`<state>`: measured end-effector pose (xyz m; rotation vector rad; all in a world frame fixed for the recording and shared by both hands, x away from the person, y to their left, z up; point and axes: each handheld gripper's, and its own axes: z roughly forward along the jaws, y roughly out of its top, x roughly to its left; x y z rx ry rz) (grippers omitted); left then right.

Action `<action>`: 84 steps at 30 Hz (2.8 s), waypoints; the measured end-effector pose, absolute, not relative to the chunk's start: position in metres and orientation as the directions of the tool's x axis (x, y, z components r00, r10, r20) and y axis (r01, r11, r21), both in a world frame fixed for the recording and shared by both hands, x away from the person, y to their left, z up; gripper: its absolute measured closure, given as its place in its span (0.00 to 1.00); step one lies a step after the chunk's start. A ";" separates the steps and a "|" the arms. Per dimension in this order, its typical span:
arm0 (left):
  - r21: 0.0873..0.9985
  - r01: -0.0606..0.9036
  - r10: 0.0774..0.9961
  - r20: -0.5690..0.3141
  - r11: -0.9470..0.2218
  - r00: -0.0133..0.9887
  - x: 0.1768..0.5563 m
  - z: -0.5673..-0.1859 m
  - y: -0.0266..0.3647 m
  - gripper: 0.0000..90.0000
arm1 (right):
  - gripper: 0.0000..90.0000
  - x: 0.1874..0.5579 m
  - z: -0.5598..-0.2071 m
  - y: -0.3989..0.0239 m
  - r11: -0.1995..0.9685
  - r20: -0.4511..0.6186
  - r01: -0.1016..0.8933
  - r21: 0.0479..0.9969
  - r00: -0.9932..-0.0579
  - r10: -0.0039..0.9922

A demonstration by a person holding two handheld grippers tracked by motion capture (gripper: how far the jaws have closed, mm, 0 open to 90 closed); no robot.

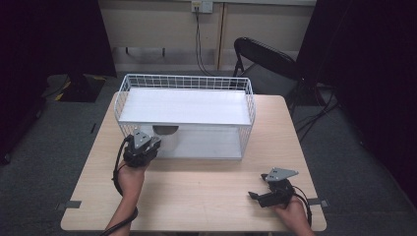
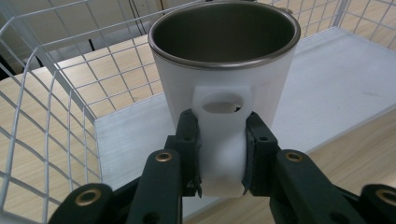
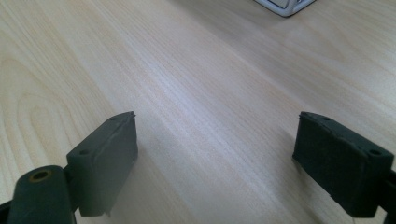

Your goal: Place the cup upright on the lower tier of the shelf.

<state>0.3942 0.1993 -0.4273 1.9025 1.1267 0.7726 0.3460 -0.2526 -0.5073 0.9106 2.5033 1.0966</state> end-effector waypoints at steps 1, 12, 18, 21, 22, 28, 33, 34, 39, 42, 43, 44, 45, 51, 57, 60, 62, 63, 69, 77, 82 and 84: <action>0.853 0.426 0.902 0.110 -0.302 0.418 0.394 -0.428 0.199 0.80 | 0.14 0.346 -0.507 -0.253 0.519 0.012 0.442 0.732 -0.770 0.638; 0.850 0.429 0.905 0.119 -0.305 0.408 0.399 -0.433 0.194 0.80 | 0.14 0.346 -0.507 -0.253 0.519 0.013 0.442 0.732 -0.770 0.638; 0.850 0.429 0.907 0.121 -0.304 0.403 0.401 -0.435 0.192 0.80 | 0.14 0.346 -0.507 -0.253 0.519 0.012 0.442 0.732 -0.770 0.638; 0.847 0.431 0.907 0.126 -0.310 0.403 0.404 -0.435 0.191 0.80 | 0.14 0.346 -0.507 -0.253 0.519 0.012 0.442 0.732 -0.770 0.638; 0.848 0.430 0.907 0.129 -0.311 0.401 0.404 -0.435 0.191 0.80 | 0.14 0.346 -0.507 -0.253 0.519 0.012 0.442 0.732 -0.770 0.638; 0.852 0.424 0.910 0.131 -0.306 0.393 0.406 -0.435 0.191 0.80 | 0.14 0.346 -0.507 -0.253 0.519 0.012 0.442 0.732 -0.770 0.638; 0.853 0.430 0.915 0.123 -0.296 0.385 0.409 -0.438 0.188 0.80 | 0.14 0.346 -0.507 -0.253 0.519 0.012 0.442 0.732 -0.770 0.638; 0.853 0.430 0.915 0.123 -0.296 0.385 0.409 -0.438 0.188 0.80 | 0.14 0.346 -0.507 -0.253 0.519 0.012 0.442 0.732 -0.770 0.638; 0.856 0.432 0.919 0.112 -0.283 0.378 0.411 -0.441 0.185 0.80 | 0.14 0.346 -0.507 -0.253 0.519 0.012 0.442 0.732 -0.770 0.638; 0.858 0.433 0.920 0.107 -0.277 0.377 0.412 -0.442 0.184 0.80 | 0.14 0.346 -0.507 -0.253 0.519 0.012 0.442 0.732 -0.770 0.638; 0.862 0.432 0.925 0.099 -0.264 0.368 0.413 -0.442 0.184 0.80 | 0.14 0.346 -0.507 -0.253 0.519 0.013 0.442 0.732 -0.770 0.638; 0.862 0.432 0.925 0.099 -0.264 0.368 0.413 -0.442 0.184 0.80 | 0.14 0.346 -0.507 -0.253 0.519 0.012 0.442 0.732 -0.770 0.638; 0.858 0.435 0.923 0.108 -0.275 0.369 0.413 -0.442 0.185 0.80 | 0.14 0.346 -0.507 -0.253 0.519 0.012 0.442 0.732 -0.770 0.638; 0.860 0.438 0.928 0.098 -0.261 0.360 0.414 -0.444 0.187 0.80 | 0.14 0.346 -0.507 -0.253 0.519 0.013 0.442 0.732 -0.770 0.638; 0.865 0.442 0.935 0.080 -0.237 0.344 0.414 -0.447 0.187 0.80 | 0.14 0.346 -0.507 -0.253 0.519 0.012 0.442 0.732 -0.769 0.639; 0.869 0.444 0.939 0.066 -0.220 0.337 0.415 -0.448 0.186 0.80 | 0.14 0.346 -0.507 -0.253 0.519 0.013 0.442 0.732 -0.770 0.638; 0.867 0.447 0.940 0.067 -0.221 0.334 0.416 -0.449 0.185 0.80 | 0.14 0.346 -0.507 -0.253 0.519 0.013 0.442 0.732 -0.770 0.638; 0.868 0.449 0.943 0.061 -0.212 0.327 0.416 -0.449 0.184 0.80 | 0.14 0.346 -0.507 -0.253 0.518 0.013 0.442 0.732 -0.770 0.638; 0.865 0.457 0.945 0.055 -0.207 0.323 0.418 -0.449 0.184 0.79 | 0.14 0.346 -0.507 -0.253 0.519 0.012 0.442 0.732 -0.770 0.638; 0.865 0.463 0.948 0.042 -0.193 0.316 0.419 -0.449 0.183 0.79 | 0.14 0.346 -0.507 -0.253 0.519 0.012 0.442 0.732 -0.770 0.638; 0.864 0.482 0.955 -0.003 -0.146 0.296 0.420 -0.451 0.186 0.70 | 0.14 0.346 -0.507 -0.253 0.519 0.012 0.442 0.732 -0.770 0.638; 0.860 0.488 0.956 -0.005 -0.146 0.294 0.419 -0.452 0.189 0.67 | 0.14 0.346 -0.507 -0.253 0.519 0.012 0.442 0.732 -0.770 0.638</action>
